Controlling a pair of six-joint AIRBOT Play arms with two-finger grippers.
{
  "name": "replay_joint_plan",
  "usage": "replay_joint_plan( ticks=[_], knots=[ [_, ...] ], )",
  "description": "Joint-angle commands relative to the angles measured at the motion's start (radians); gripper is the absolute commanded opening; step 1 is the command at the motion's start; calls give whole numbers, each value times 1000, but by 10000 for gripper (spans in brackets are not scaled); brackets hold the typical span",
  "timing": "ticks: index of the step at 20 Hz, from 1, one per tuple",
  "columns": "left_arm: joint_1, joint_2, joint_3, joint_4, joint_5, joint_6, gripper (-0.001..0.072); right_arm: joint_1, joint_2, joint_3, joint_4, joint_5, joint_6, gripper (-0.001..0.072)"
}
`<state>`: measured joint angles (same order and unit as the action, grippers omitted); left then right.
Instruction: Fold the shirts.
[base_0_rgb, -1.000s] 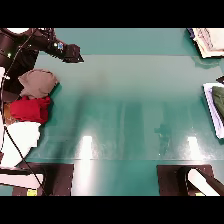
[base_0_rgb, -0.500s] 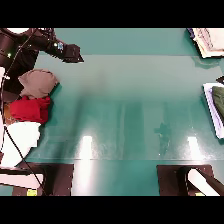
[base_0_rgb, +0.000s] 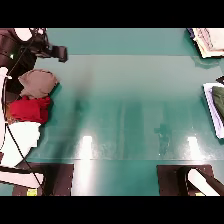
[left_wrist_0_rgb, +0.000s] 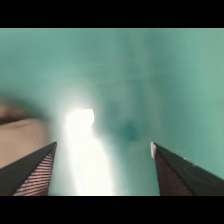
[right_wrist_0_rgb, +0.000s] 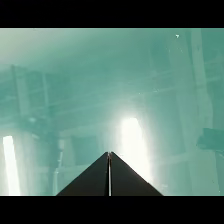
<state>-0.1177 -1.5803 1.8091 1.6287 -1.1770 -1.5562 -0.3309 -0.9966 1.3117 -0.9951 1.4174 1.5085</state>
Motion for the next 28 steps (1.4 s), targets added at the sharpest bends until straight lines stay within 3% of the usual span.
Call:
replay_joint_plan(
  ticks=[1, 8, 9, 10, 11, 12, 15, 17, 21, 23, 25, 28],
  knots=[
    [93, -62, -93, 195, 20, -96, 715, 1, 1, 0, 1, 0, 0, 20],
    [241, -121, -285, 189, 153, -123, 714, 1, 1, 0, 0, -5, 1, 19],
    [241, -121, -284, 190, 161, -123, 661, 1, 1, 0, 0, -5, 1, 19],
    [241, -121, -277, 182, 159, -119, 362, 1, 1, 0, 1, -5, 1, 20],
    [241, -121, -266, 154, 158, -114, 130, 1, 1, 0, 1, -5, 1, 19],
    [241, -117, -248, 121, 158, -101, 26, 1, 1, 0, 1, -4, 1, 19],
    [204, -79, -151, 86, 140, -39, 25, 1, 1, 3, 6, -6, 1, 19],
    [149, -15, -47, 14, 151, 72, 24, 1, 1, 37, 8, -18, 1, 19],
    [13, 137, 165, -449, 97, 447, 24, 1, 1, 177, 8, -80, 0, 19],
    [-61, 207, 189, -677, 14, 575, 24, 1, 1, 246, 8, -100, 1, 19],
    [-145, 245, 188, -781, -97, 645, 25, 1, 1, 301, 8, -109, 1, 19],
    [-264, 249, 127, -768, -167, 703, 25, 1, 1, 355, 9, -93, 1, 19]
  ],
)
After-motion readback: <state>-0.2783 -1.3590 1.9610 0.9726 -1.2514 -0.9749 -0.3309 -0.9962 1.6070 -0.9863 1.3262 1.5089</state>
